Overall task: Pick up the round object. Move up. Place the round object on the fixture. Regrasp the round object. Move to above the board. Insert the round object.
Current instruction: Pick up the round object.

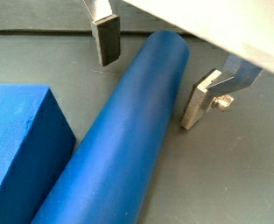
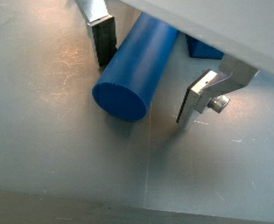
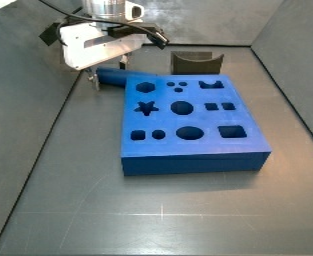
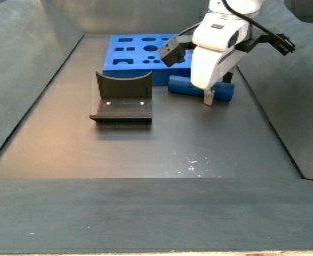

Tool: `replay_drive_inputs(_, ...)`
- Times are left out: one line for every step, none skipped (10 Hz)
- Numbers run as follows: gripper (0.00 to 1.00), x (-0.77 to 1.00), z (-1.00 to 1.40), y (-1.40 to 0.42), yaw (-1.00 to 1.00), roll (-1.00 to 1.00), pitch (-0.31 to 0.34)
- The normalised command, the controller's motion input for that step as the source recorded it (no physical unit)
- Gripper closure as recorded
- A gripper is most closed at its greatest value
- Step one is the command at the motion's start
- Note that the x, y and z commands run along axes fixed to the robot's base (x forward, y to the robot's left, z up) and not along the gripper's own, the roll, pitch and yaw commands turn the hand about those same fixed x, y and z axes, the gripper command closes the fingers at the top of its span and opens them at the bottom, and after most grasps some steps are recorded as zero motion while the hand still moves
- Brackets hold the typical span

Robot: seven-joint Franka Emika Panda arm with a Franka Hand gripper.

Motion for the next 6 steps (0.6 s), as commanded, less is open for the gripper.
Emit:
replay_drive_inputs(1.00,0.00,0.00,0.00,0.00,0.00,0.000)
replay_drive_inputs(1.00,0.00,0.00,0.00,0.00,0.00,0.000)
replay_drive_inputs(1.00,0.00,0.00,0.00,0.00,0.00,0.000)
replay_drive_inputs(1.00,0.00,0.00,0.00,0.00,0.00,0.000)
replay_drive_inputs(1.00,0.00,0.00,0.00,0.00,0.00,0.000)
replay_drive_inputs(1.00,0.00,0.00,0.00,0.00,0.00,0.000)
